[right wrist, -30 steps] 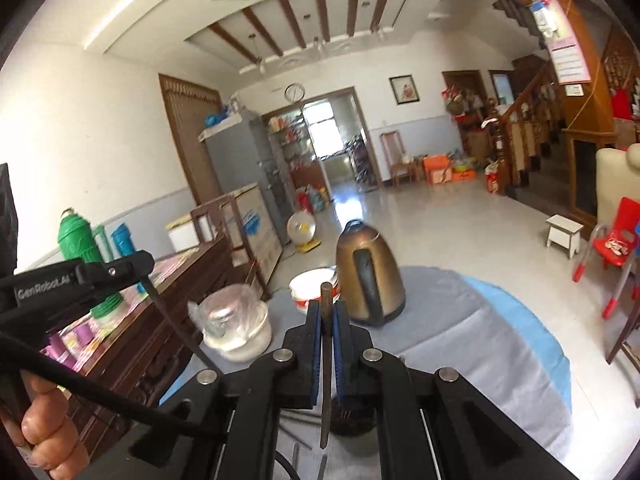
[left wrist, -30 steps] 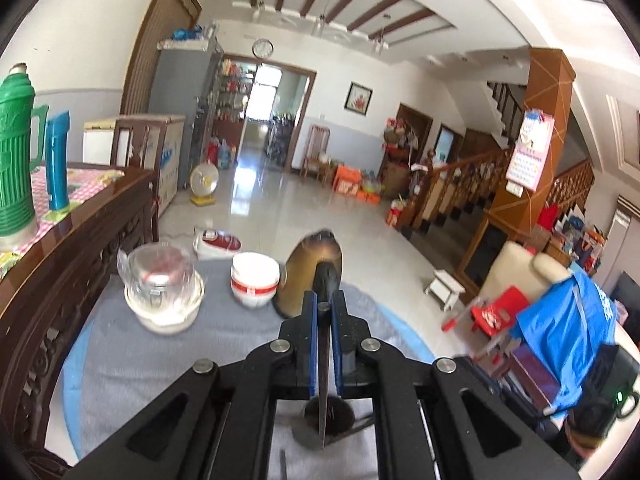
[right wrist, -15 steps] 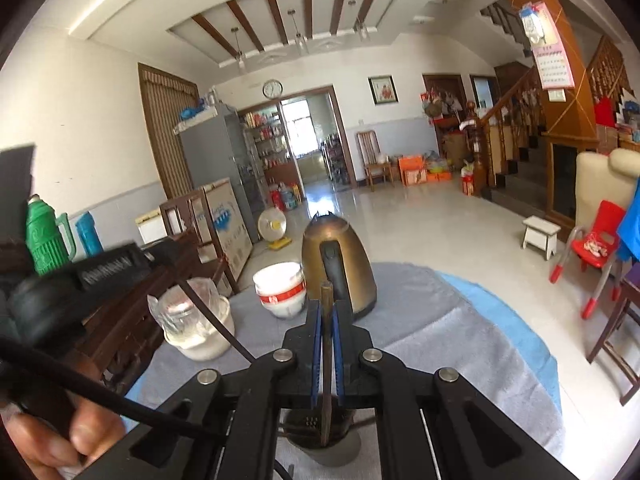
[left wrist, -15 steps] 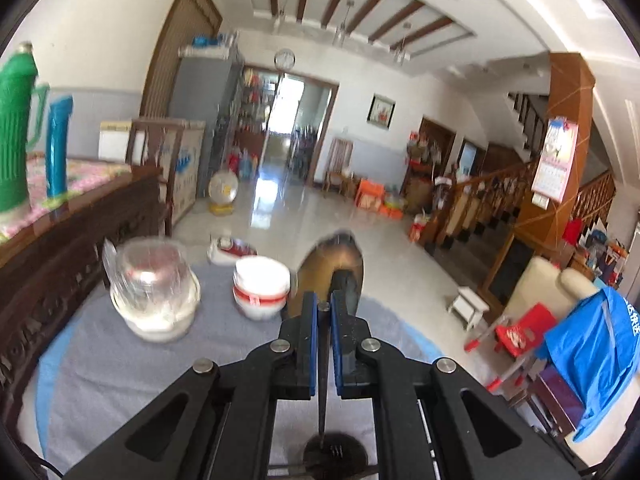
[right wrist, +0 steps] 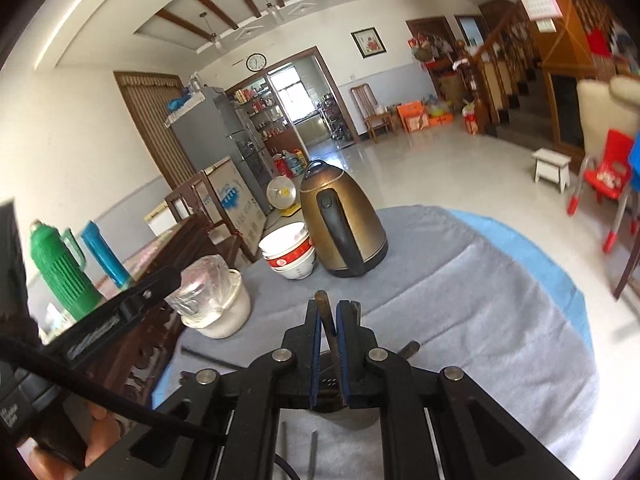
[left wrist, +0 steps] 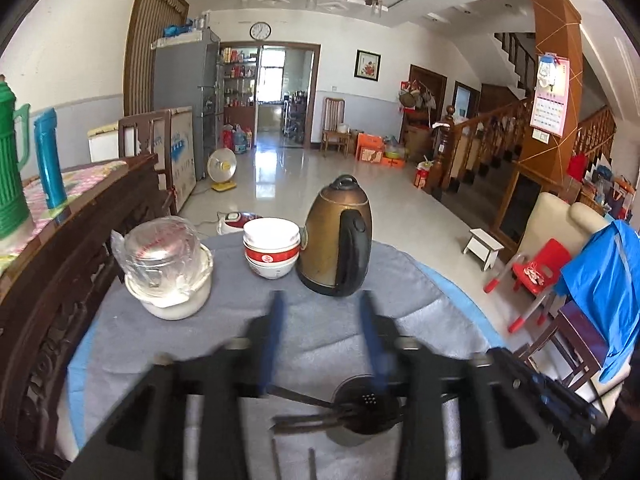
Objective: Organize utensils
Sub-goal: 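Open both grippers and withdraw them from the holder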
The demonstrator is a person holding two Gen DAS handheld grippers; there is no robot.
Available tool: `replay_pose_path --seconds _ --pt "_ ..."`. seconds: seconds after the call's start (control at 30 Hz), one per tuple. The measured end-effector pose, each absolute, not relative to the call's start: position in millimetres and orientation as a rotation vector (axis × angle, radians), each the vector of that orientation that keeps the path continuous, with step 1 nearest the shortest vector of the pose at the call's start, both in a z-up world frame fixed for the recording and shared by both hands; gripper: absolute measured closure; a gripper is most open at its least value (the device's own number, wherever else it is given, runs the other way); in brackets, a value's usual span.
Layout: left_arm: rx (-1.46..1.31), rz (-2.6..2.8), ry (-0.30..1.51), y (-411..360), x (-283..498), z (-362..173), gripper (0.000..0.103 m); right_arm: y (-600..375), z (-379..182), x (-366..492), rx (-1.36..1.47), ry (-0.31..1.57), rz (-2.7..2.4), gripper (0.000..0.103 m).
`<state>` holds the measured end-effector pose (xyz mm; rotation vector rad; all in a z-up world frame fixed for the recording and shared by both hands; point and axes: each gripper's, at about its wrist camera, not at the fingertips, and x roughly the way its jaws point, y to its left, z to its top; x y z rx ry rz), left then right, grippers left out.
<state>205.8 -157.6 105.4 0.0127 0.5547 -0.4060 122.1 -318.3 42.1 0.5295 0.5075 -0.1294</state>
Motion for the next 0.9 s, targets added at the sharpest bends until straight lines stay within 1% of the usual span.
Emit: replay_pose_path --seconds 0.03,0.07,0.1,0.17,0.2,0.23,0.27,0.3,0.4,0.57,0.9 --pt "0.02 -0.402 0.543 -155 201 108 0.053 -321 42 118 0.548 0.501 -0.124 0.092" --pt "0.035 -0.399 0.533 -152 195 110 0.048 -324 42 115 0.566 0.489 -0.121 0.091" --pt "0.055 -0.394 0.528 -149 188 111 0.042 -328 43 110 0.586 0.475 -0.12 0.089" --pt "0.08 -0.379 0.524 -142 177 111 0.036 -334 44 102 0.616 0.45 -0.113 0.083" --pt "0.088 -0.378 0.523 -139 173 112 0.033 -337 46 96 0.633 0.431 -0.111 0.074" --pt "0.099 -0.38 0.524 -137 167 111 0.031 -338 47 92 0.641 0.417 -0.114 0.058" --pt "0.116 -0.383 0.53 -135 161 108 0.026 -340 47 88 0.647 0.402 -0.123 0.047" --pt "0.129 -0.38 0.538 -134 158 106 0.023 -342 48 80 0.648 0.378 -0.135 0.039" --pt "0.168 -0.379 0.559 -131 142 95 0.023 -341 51 67 0.622 0.343 -0.143 0.039" --pt "0.257 -0.369 0.591 -131 120 71 0.021 -336 45 50 0.589 0.347 -0.129 0.039" --pt "0.322 -0.317 0.605 -126 103 47 0.02 -316 18 38 0.532 0.458 -0.109 0.039"
